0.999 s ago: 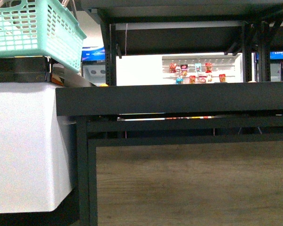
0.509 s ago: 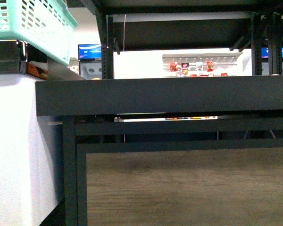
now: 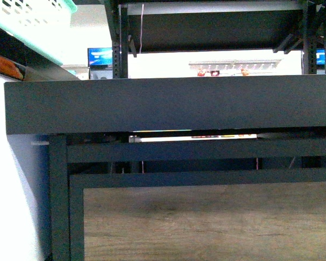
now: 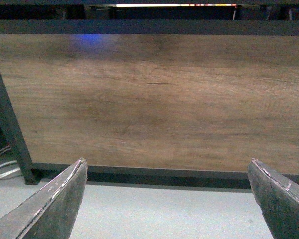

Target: Pick lemon from shelf

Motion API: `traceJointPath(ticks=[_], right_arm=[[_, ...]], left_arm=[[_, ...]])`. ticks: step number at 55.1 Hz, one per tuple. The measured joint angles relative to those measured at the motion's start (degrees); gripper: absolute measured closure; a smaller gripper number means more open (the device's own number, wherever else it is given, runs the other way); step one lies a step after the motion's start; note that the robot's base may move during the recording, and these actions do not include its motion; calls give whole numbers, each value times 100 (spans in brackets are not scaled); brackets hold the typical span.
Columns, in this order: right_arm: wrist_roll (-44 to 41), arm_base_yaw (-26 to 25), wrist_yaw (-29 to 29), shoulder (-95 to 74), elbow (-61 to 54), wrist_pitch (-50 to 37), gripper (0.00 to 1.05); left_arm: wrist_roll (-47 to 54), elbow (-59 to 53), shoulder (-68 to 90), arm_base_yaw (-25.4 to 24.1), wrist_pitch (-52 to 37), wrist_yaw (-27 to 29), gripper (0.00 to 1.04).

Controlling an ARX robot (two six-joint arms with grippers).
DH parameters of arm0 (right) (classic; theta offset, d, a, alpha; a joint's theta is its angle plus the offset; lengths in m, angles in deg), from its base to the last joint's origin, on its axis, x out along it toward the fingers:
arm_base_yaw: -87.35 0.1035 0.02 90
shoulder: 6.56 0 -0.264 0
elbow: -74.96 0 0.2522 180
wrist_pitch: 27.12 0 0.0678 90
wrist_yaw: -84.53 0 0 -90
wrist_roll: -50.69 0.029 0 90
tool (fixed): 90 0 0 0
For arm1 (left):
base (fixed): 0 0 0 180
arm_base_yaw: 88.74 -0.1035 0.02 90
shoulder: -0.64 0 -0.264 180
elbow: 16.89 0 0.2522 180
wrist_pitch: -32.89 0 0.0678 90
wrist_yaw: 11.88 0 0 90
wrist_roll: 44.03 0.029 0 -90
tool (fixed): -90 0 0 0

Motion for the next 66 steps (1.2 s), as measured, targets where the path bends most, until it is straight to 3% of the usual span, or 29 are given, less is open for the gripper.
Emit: traceJointPath(ticks=[66], right_arm=[[0,0,2,0,0,0,8]], left_arm=[[0,0,2,0,0,0,8]])
